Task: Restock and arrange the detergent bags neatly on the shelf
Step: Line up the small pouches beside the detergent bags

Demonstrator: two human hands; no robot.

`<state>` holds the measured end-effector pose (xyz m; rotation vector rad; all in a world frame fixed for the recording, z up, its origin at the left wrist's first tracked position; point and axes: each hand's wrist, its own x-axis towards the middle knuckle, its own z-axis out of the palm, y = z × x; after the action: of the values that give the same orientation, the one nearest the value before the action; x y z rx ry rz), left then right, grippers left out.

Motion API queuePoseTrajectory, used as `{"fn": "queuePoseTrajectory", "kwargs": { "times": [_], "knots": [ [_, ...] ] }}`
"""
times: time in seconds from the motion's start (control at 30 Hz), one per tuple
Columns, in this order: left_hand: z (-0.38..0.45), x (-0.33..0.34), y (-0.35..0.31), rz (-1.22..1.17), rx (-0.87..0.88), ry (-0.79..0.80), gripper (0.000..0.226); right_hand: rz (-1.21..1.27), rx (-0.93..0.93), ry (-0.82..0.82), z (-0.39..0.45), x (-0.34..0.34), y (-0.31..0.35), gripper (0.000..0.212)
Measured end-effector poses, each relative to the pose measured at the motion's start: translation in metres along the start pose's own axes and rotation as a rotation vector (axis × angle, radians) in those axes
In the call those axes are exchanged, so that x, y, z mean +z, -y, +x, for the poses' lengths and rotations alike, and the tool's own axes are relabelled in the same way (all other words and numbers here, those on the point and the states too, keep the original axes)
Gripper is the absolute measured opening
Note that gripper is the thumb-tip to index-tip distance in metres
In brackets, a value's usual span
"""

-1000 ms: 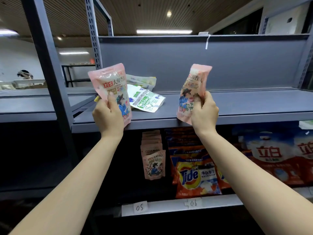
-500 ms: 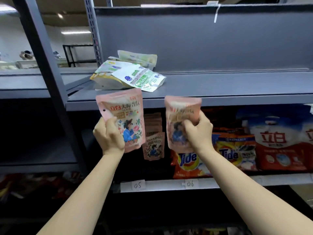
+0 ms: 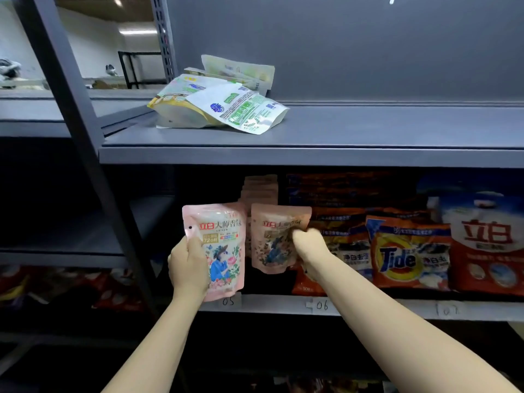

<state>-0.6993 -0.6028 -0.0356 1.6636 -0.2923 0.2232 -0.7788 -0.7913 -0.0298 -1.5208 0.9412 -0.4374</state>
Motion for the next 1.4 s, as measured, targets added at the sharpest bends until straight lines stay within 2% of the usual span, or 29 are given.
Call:
{"fn": "queuePoseTrajectory", "kwargs": {
  "times": [0.17, 0.27, 0.37, 0.53, 0.57, 0.67, 0.7, 0.8, 0.93, 1.03, 1.13, 1.23, 1.33, 1.4],
  "knots": [
    [0.021, -0.005, 0.026, 0.054, -0.135, 0.146, 0.029, -0.045, 0.104, 0.116, 0.030, 0.027, -0.018, 0.035],
    [0.035, -0.005, 0.035, 0.043, -0.215, 0.262, 0.036, -0.102, 0.174, 0.054, 0.052, 0.044, -0.028, 0.042],
    [0.045, -0.003, 0.040, -0.007, -0.290, 0.330, 0.030, -0.165, 0.166, 0.004, 0.086, 0.056, -0.051, 0.054],
    [0.059, 0.004, 0.063, -0.012, -0.399, 0.435, 0.024, -0.056, 0.136, 0.004, 0.079, 0.068, -0.033, 0.036],
    [0.060, 0.006, 0.071, -0.010, -0.426, 0.450, 0.026, -0.045, 0.117, -0.005, 0.080, 0.069, -0.032, 0.036],
    [0.061, 0.014, 0.090, -0.005, -0.501, 0.482, 0.059, -0.067, 0.081, 0.007, 0.081, 0.072, -0.035, 0.039],
    [0.059, 0.018, 0.096, -0.016, -0.530, 0.500, 0.062, -0.064, 0.069, 0.017, 0.081, 0.071, -0.036, 0.040],
    [0.050, 0.027, 0.093, -0.036, -0.572, 0.545, 0.043, -0.052, 0.027, 0.032, 0.075, 0.067, -0.034, 0.041],
    [0.042, 0.039, 0.094, -0.127, -0.630, 0.489, 0.021, -0.163, -0.037, 0.049, 0.074, 0.061, -0.040, 0.040],
    [0.036, 0.051, 0.092, -0.172, -0.634, 0.480, 0.018, -0.329, -0.077, -0.018, 0.074, 0.059, -0.048, 0.052],
    [0.035, 0.065, 0.084, -0.215, -0.643, 0.461, 0.018, -0.468, -0.097, -0.105, 0.066, 0.057, -0.058, 0.049],
    [0.037, 0.079, 0.076, -0.185, -0.672, 0.484, 0.020, -0.554, -0.150, 0.009, 0.052, 0.050, -0.065, 0.038],
    [0.036, 0.090, 0.085, -0.127, -0.636, 0.502, 0.021, -0.568, -0.096, 0.202, 0.048, 0.043, -0.069, 0.055],
    [0.036, 0.092, 0.096, -0.011, -0.544, 0.550, 0.027, -0.523, -0.051, 0.231, 0.052, 0.041, -0.072, 0.057]
  ]
}}
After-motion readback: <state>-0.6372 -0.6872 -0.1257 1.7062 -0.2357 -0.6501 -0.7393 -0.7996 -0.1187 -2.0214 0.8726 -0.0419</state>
